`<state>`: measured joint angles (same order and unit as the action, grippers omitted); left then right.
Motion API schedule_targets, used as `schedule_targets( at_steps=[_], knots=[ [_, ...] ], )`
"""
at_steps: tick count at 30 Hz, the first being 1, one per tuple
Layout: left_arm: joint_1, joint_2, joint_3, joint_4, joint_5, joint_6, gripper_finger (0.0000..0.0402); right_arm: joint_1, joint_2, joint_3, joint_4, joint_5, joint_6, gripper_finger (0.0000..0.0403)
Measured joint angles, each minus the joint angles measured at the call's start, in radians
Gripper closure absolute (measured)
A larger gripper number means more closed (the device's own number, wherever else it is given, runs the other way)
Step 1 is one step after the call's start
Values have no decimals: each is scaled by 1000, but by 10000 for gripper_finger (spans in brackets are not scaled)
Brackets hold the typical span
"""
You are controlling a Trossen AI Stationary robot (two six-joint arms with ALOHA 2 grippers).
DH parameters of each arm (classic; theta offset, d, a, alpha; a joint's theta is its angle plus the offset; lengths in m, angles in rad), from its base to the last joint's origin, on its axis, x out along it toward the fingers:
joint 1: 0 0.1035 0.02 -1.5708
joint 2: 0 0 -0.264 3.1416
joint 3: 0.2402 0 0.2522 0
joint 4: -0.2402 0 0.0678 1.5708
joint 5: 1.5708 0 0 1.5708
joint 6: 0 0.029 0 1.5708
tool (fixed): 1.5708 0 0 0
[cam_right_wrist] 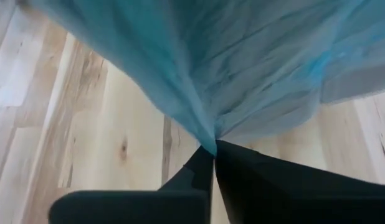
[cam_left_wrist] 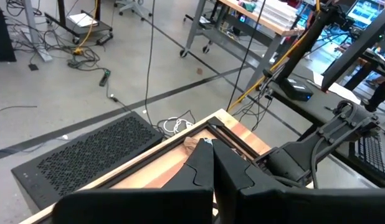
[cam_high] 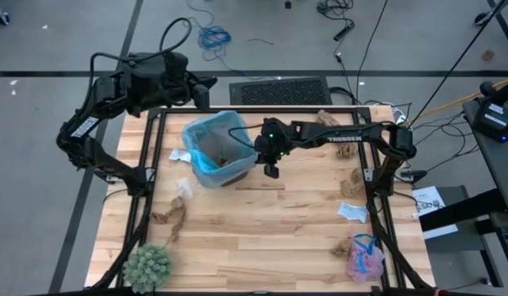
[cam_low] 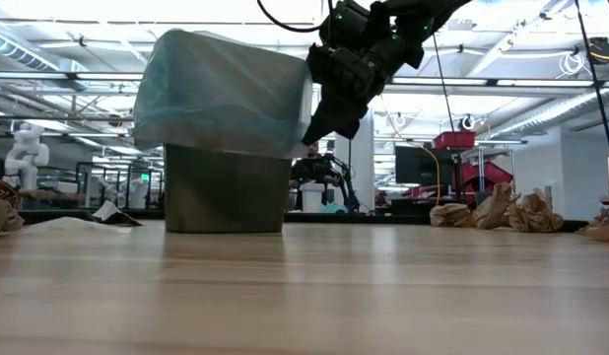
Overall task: Pick and place trash into bin
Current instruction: Adjust the brown trash bin
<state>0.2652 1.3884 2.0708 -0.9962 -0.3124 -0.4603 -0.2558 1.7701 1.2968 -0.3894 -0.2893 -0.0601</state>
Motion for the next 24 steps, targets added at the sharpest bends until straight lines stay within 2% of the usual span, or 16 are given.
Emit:
schedule_targets(
  at_steps=[6, 11, 15, 17, 19, 21, 24],
  knots=[
    [-4, 2, 0, 0, 21, -3, 402, -7, -52, 0, -52, 4, 23, 318],
    [-4, 9, -1, 0, 121, 34, 402, -30, -112, -1, -90, 6, 34, 249],
    [-6, 24, -1, -2, 158, 50, 402, -56, -177, -1, -123, 6, 42, 215],
    [-6, 36, -1, -20, 143, 28, 402, -72, -214, -1, -146, 6, 42, 212],
    [-6, 47, -1, -88, 85, -26, 402, -89, -257, -1, -168, 6, 42, 224],
    [-2, 58, -1, -199, 22, -89, 402, -107, -306, -1, -192, 33, 42, 252],
    [-1, 78, -1, -444, -41, -231, 402, -130, -379, -1, -215, 92, 21, 315]
  ],
)
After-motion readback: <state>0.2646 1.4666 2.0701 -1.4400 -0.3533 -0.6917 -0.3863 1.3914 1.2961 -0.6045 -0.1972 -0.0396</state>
